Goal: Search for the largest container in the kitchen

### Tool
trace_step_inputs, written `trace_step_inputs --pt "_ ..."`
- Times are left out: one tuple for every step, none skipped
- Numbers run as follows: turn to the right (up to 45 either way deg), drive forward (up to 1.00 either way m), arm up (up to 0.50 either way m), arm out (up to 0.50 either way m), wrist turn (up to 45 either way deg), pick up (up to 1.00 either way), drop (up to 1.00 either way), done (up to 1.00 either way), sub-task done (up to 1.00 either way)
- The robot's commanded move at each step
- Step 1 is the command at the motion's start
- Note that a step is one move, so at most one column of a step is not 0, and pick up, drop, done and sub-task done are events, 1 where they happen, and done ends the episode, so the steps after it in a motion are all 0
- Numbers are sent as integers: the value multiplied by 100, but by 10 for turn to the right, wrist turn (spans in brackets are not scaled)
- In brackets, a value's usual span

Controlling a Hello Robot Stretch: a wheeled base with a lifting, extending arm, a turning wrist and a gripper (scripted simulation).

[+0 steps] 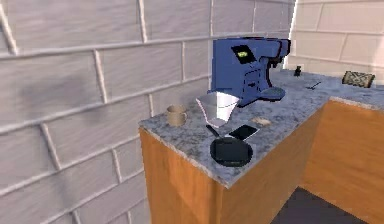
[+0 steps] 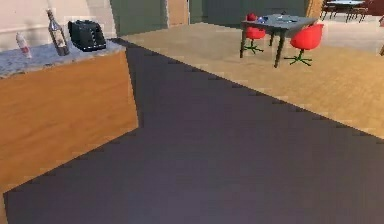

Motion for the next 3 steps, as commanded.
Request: trace_step_inputs --pt "0 10 0 0 0 0 0 0 0" --pt "-450 0 0 0 0 0 0 0 0" --pt "-270 0 0 0 0 0 0 0 0"
